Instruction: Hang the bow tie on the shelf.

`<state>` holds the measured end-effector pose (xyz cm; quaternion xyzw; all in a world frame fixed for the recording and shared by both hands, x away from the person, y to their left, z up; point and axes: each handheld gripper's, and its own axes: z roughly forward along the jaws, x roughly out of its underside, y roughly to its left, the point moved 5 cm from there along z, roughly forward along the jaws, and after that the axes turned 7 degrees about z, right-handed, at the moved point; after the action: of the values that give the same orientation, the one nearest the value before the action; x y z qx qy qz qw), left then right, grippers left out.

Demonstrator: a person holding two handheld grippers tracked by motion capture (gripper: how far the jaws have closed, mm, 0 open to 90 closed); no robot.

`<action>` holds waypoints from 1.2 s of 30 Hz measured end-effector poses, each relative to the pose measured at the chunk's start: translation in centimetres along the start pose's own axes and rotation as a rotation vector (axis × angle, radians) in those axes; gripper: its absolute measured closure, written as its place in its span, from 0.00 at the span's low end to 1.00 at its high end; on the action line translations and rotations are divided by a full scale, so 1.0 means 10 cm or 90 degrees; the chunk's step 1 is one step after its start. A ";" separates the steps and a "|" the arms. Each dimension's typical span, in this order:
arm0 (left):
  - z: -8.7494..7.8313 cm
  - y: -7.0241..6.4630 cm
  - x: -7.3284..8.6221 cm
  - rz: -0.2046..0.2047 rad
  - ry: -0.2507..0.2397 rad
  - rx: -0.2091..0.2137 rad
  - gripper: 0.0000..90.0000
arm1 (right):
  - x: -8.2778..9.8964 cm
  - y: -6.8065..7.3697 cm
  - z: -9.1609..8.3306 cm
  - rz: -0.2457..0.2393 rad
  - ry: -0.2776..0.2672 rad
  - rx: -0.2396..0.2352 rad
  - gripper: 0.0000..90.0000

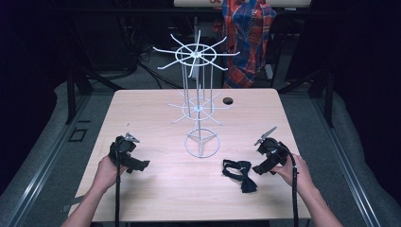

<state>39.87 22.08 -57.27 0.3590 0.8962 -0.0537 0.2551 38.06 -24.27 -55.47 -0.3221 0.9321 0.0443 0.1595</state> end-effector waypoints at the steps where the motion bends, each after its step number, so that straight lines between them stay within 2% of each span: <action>1: 0.00 0.00 0.00 0.001 0.000 0.001 0.00 | 0.00 0.00 0.01 -0.003 0.002 0.004 0.10; 5: 0.01 -0.01 0.00 0.001 0.000 0.002 0.00 | 0.00 0.04 0.03 -0.008 0.007 -0.005 0.10; 7: 0.01 -0.01 0.00 0.002 0.001 0.002 0.00 | 0.00 0.04 0.02 -0.012 0.009 0.000 0.11; 10: 0.00 0.00 0.01 0.001 0.000 0.000 0.00 | -0.02 0.07 0.03 -0.013 -0.005 -0.008 0.11; 14: -0.01 0.01 0.02 -0.006 -0.002 -0.001 0.00 | -0.06 0.11 0.04 -0.030 0.000 -0.010 0.11; 17: 0.00 -0.01 -0.01 0.007 0.002 0.000 0.00 | -0.05 0.15 0.05 -0.045 0.008 -0.010 0.09; 20: 0.02 -0.02 -0.01 0.005 0.005 0.004 0.00 | -0.06 0.18 0.05 -0.049 -0.001 -0.011 0.08; 24: 0.02 -0.01 -0.01 0.004 0.004 0.003 0.00 | -0.07 0.20 0.06 -0.054 0.004 -0.016 0.05; 26: 0.02 -0.01 -0.01 0.003 0.002 0.003 0.00 | -0.08 0.22 0.08 -0.057 0.003 -0.019 0.01; 30: 0.03 -0.02 -0.02 0.006 0.004 0.002 0.00 | -0.10 0.25 0.10 -0.073 0.014 -0.007 0.00; 33: 0.03 -0.02 -0.02 0.005 0.004 0.003 0.00 | -0.11 0.29 0.13 -0.081 0.019 -0.008 0.00; 35: 0.03 -0.02 -0.02 0.005 0.003 0.003 0.00 | -0.12 0.31 0.14 -0.086 0.018 -0.010 0.00; 36: 0.03 -0.02 -0.02 0.006 0.003 0.004 0.00 | -0.12 0.32 0.15 -0.083 0.015 -0.023 0.01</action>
<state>39.96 21.72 -57.47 0.3638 0.8952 -0.0542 0.2519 37.35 -20.75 -56.57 -0.3851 0.9101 0.0466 0.1456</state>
